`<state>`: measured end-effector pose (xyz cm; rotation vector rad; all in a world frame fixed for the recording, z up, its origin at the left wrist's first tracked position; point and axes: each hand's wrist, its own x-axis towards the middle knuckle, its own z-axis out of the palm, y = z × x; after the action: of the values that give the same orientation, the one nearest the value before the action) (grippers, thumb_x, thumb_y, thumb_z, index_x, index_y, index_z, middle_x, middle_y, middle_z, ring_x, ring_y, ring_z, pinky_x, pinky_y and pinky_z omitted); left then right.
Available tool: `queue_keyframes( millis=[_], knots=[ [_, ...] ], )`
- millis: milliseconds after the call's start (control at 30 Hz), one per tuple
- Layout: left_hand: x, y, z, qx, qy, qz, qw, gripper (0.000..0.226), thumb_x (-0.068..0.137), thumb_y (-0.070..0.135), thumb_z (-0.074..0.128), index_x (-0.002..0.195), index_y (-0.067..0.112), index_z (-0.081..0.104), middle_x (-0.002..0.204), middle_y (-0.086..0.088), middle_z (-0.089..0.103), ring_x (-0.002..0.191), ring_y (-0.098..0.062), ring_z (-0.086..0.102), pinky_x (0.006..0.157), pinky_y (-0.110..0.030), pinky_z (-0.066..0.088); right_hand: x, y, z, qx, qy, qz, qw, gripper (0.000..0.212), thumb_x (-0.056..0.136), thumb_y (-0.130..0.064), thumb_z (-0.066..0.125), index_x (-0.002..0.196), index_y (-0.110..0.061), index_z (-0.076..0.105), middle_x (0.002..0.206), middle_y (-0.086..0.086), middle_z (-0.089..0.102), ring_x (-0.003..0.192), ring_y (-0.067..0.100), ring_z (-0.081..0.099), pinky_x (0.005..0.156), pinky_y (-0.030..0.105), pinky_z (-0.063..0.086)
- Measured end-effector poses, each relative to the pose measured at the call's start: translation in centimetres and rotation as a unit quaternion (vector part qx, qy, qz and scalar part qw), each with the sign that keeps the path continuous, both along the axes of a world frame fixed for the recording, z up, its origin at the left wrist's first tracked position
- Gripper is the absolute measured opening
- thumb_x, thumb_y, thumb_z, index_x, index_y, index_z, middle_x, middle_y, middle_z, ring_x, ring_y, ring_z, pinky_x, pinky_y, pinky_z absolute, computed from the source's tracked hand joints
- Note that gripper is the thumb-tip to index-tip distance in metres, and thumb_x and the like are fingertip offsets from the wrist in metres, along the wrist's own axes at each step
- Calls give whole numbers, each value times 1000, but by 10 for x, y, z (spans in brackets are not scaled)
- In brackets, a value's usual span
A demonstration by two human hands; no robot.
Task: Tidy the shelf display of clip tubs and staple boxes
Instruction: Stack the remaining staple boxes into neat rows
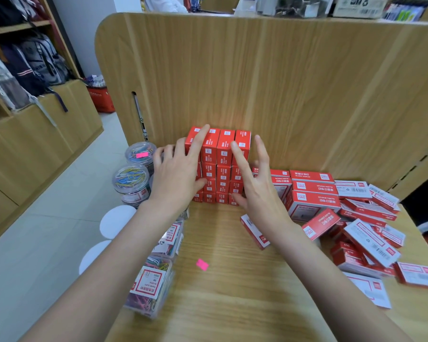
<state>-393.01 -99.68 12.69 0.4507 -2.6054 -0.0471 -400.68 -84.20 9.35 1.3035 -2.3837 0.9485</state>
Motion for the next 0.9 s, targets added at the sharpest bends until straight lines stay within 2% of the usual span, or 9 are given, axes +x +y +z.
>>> queue_keyframes(
  millis=[67,133,267,433,533,600,700,767,900],
  knots=[
    [3,-1,3,45,7,-20,999,109,73,33,74,142,38,-10,128,-6,44,116,-28,42,103,-40,19,1,3,3,-5,9,-8,1000,109,71,8,67,141,-44,1,152,11,-7,117,25,38,97,37,44],
    [7,-3,6,89,15,-29,995,109,73,33,74,141,39,-11,128,-4,45,118,-27,42,103,-41,19,0,7,6,-7,17,-11,1000,107,72,5,69,141,-42,2,151,12,-3,116,25,38,96,37,44],
    [22,-9,6,85,46,-53,994,94,74,28,73,146,29,13,120,-4,52,113,-28,45,100,-39,23,2,11,7,-16,41,-19,999,99,73,1,70,143,-33,8,149,11,3,116,26,41,95,36,44],
    [49,-15,2,32,123,-109,986,48,82,22,50,129,12,47,109,-3,60,104,-17,44,95,-30,23,25,17,2,-69,98,-17,993,60,80,-3,61,134,-6,36,137,18,34,120,29,43,103,34,36],
    [61,-17,-1,1,128,-122,984,37,82,20,44,114,9,60,111,-5,62,104,-19,46,95,-33,26,43,11,-20,15,70,58,996,49,80,-2,49,128,-4,42,124,16,48,111,30,50,96,34,39],
    [67,-18,-6,-21,129,-113,985,31,80,15,46,104,9,65,110,-7,63,104,-21,48,95,-35,27,46,4,-35,104,27,97,989,53,77,-5,40,130,-6,41,125,13,50,109,31,49,96,37,38],
    [75,-22,-12,-51,124,-85,987,30,82,12,44,100,8,67,110,-8,64,104,-23,49,95,-39,29,41,-8,-46,161,36,103,981,61,73,-13,31,133,-13,40,133,7,49,113,27,44,93,42,44],
    [79,-25,-15,-63,113,-78,988,30,83,13,43,100,7,67,110,-8,64,103,-25,52,96,-40,30,39,-16,-44,181,41,101,978,64,74,-11,32,137,-18,37,140,0,44,119,24,40,91,42,43],
    [81,-25,-19,-51,93,-76,991,32,83,15,41,100,7,67,110,-9,64,102,-28,56,98,-40,27,33,-22,-37,221,18,105,969,76,76,2,45,144,-24,23,151,-11,23,129,17,27,100,39,31]
  ],
)
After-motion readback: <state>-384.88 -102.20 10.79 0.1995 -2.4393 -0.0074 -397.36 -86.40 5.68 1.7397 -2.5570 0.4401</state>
